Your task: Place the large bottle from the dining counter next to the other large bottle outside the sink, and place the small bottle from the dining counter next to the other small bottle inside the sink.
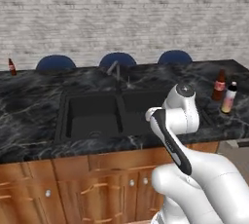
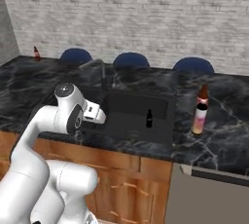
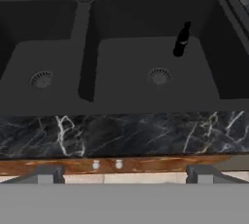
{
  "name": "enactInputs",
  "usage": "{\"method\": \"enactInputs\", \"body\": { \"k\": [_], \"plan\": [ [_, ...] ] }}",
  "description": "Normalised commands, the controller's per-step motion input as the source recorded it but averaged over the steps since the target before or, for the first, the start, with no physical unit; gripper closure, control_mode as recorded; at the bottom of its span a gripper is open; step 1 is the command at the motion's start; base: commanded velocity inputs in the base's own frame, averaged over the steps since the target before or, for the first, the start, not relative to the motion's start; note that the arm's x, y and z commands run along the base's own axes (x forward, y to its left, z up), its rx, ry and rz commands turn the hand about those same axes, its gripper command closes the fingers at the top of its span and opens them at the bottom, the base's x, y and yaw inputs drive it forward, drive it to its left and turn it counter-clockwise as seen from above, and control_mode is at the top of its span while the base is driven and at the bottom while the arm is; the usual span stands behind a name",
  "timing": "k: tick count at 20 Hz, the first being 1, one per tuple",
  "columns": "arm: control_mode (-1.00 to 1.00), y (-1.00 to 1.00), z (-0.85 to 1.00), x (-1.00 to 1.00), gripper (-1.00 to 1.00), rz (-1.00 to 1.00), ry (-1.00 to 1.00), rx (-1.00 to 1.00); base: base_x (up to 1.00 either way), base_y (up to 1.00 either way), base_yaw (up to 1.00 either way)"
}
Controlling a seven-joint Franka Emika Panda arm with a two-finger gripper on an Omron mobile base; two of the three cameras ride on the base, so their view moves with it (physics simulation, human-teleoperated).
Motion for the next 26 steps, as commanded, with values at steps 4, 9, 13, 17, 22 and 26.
{"method": "enactInputs", "body": {
  "k": [4, 9, 13, 17, 22, 26],
  "plan": [
    [1.0, 0.0, 0.0, 0.0, -1.0, 0.0, 0.0, 0.0, 0.0, 0.93, 0.0],
    [1.0, 0.0, 0.0, 0.0, -1.0, 0.0, 0.0, 0.0, 0.0, 0.93, 0.0],
    [1.0, 0.0, 0.0, 0.0, -1.0, 0.0, 0.0, 0.0, 0.0, 0.97, 0.0],
    [1.0, 0.0, 0.0, 0.0, -1.0, 0.0, 0.0, 0.0, 0.0, 0.98, 0.0],
    [1.0, 0.0, 0.0, 0.0, -1.0, 0.0, 0.0, 0.0, 0.0, 0.96, 0.0],
    [1.0, 0.0, 0.0, 0.0, -1.0, 0.0, 0.0, 0.0, 0.0, 0.93, 0.0]
  ]
}}
